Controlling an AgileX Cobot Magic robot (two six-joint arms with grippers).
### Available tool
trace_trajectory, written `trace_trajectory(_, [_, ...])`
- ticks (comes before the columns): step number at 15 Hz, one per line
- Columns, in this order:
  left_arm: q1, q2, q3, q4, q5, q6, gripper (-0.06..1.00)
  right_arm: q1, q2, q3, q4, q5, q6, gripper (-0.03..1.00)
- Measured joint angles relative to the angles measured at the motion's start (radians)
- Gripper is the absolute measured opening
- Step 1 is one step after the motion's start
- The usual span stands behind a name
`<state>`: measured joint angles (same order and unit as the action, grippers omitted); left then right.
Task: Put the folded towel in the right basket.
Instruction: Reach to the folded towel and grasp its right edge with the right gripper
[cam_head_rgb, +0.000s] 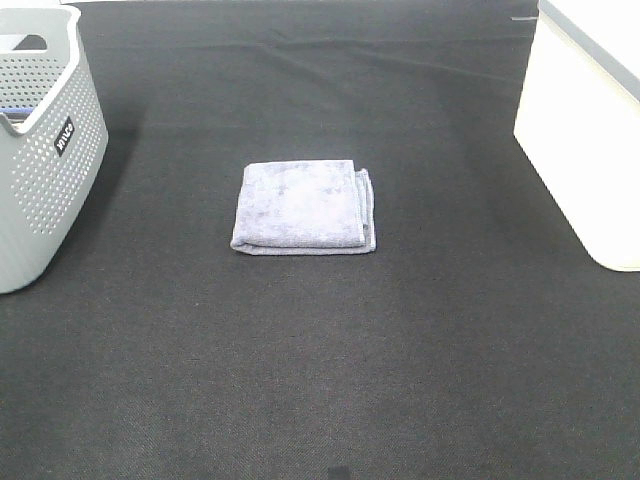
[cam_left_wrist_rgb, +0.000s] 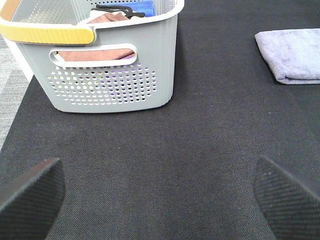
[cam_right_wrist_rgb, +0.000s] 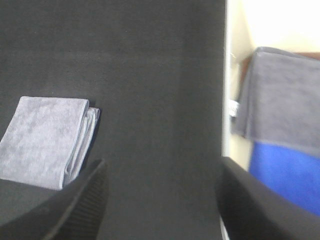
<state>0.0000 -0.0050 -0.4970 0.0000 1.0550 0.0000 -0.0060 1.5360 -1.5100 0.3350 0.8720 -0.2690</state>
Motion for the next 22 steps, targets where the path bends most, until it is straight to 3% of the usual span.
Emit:
trace_trajectory(7, [0.0,0.0,0.0,0.0,0.0,0.0,0.97,0.233,0.401,-0.32,0.029,0.083,0.018,0.61])
trace_trajectory(10, [0.0,0.0,0.0,0.0,0.0,0.0,0.97,0.239,0.533,-0.366,0.087,0.112,0.084,0.65])
trace_trajectory(15, [0.0,0.0,0.0,0.0,0.0,0.0,0.97,0.239,0.792,-0.474,0.153,0.248,0.087,0.71])
trace_trajectory(18, [0.0,0.0,0.0,0.0,0.0,0.0,0.97,0.239,0.881,-0.525,0.163,0.255,0.086,0.71])
trace_trajectory(22, [0.0,0.0,0.0,0.0,0.0,0.0,0.97,0.239,0.985,-0.56,0.292,0.259,0.025,0.72])
